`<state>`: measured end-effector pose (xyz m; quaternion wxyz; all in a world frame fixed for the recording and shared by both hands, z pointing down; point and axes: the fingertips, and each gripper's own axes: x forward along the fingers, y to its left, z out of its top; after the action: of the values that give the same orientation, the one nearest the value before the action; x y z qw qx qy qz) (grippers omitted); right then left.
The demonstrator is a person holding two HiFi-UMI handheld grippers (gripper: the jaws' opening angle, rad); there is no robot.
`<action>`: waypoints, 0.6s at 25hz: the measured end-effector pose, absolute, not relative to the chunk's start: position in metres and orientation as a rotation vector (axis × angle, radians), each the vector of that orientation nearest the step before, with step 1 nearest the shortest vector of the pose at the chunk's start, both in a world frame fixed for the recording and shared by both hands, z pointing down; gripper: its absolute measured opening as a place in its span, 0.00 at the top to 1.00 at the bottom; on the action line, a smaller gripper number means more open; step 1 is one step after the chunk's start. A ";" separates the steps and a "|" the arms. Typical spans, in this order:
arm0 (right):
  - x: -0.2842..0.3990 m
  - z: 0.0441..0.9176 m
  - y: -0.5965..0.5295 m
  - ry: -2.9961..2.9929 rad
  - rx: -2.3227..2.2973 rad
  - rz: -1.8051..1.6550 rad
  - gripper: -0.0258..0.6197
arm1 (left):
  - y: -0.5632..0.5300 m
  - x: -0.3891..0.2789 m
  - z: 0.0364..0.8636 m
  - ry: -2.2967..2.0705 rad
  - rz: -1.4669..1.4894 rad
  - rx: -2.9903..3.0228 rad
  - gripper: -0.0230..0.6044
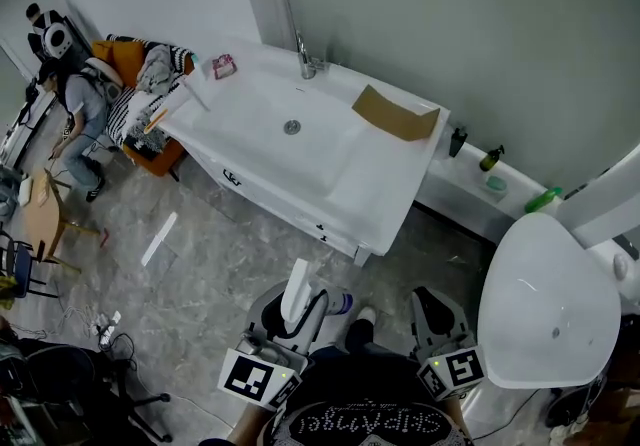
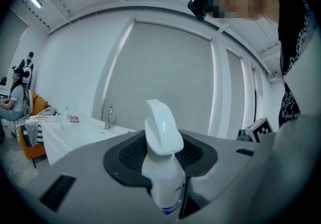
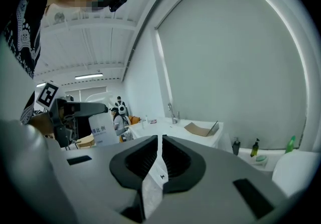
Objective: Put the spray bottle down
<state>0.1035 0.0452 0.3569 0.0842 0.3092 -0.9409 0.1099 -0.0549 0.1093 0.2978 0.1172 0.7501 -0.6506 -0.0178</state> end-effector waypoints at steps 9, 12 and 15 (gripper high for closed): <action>0.114 0.361 0.001 -2.820 0.953 0.345 0.90 | 0.069 -0.057 0.308 -1.933 -0.060 2.180 0.72; 0.110 0.364 -0.006 -2.809 0.945 0.363 0.90 | 0.057 -0.067 0.307 -1.934 -0.078 2.174 0.72; 0.103 0.371 -0.019 -2.792 0.945 0.383 0.90 | 0.039 -0.078 0.311 -1.935 -0.068 2.174 0.72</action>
<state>0.1032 -0.0189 0.3707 0.0847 0.3168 -0.9359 0.1284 -0.0775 0.0389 0.3111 0.1147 0.7418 -0.6603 -0.0233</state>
